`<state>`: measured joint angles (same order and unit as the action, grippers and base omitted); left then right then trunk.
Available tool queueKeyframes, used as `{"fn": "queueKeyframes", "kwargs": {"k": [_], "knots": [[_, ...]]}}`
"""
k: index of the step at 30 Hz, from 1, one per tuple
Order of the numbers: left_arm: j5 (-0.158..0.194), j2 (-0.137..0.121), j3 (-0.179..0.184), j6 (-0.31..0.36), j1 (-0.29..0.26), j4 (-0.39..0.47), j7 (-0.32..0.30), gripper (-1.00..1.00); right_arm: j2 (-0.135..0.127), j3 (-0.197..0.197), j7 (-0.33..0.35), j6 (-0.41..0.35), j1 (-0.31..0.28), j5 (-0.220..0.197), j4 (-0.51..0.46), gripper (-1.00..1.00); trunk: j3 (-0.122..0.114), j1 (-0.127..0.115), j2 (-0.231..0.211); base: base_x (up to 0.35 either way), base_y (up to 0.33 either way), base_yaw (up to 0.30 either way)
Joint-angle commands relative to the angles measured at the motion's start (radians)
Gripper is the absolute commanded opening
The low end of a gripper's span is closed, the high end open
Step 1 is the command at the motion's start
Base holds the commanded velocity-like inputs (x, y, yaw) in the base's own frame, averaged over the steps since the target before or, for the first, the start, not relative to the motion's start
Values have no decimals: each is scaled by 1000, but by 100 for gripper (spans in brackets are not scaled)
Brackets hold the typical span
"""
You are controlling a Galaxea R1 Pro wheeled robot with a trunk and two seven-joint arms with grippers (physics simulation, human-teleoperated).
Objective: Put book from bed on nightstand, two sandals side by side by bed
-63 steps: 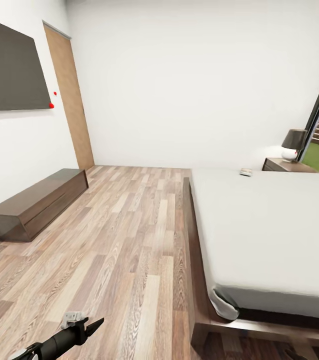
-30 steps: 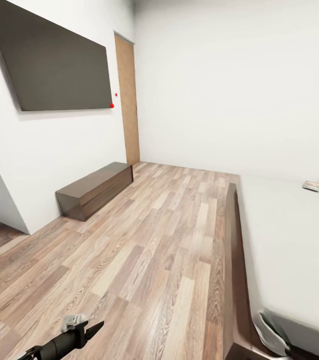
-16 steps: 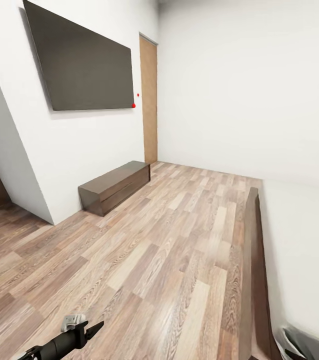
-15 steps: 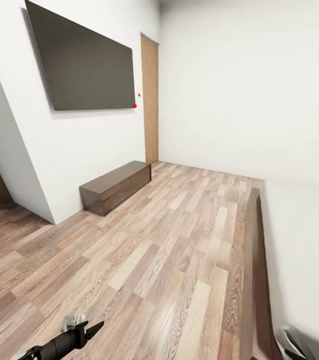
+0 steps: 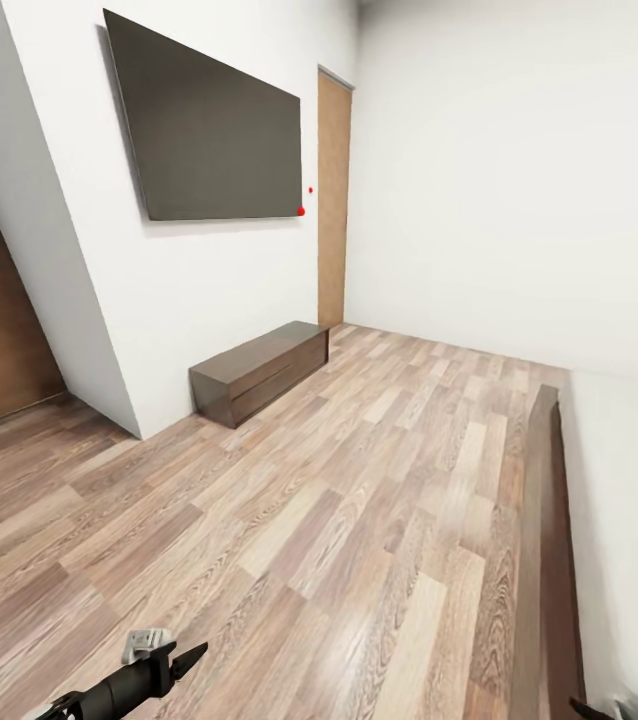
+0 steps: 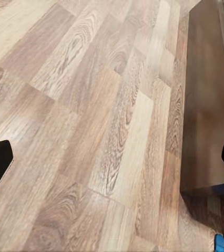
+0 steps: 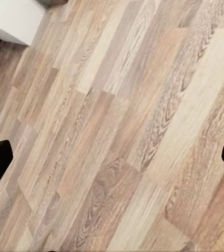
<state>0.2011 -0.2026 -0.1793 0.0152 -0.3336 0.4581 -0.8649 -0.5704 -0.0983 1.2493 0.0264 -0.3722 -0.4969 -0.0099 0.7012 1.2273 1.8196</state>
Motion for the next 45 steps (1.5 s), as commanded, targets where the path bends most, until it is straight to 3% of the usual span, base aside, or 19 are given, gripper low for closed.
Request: {"fn": "queueKeyframes", "kwargs": {"k": [1, 45], "knots": [[3, 0, -2, 2, -1, -1, -5, 100, 0, -8, 2, 3, -1, 8, 1, 100, 1, 0, 0, 273, 0, 44], [4, 0, -2, 2, -1, -1, -3, 100, 0, -8, 2, 3, -1, 8, 1, 100, 1, 0, 0, 328, 0, 2]]}}
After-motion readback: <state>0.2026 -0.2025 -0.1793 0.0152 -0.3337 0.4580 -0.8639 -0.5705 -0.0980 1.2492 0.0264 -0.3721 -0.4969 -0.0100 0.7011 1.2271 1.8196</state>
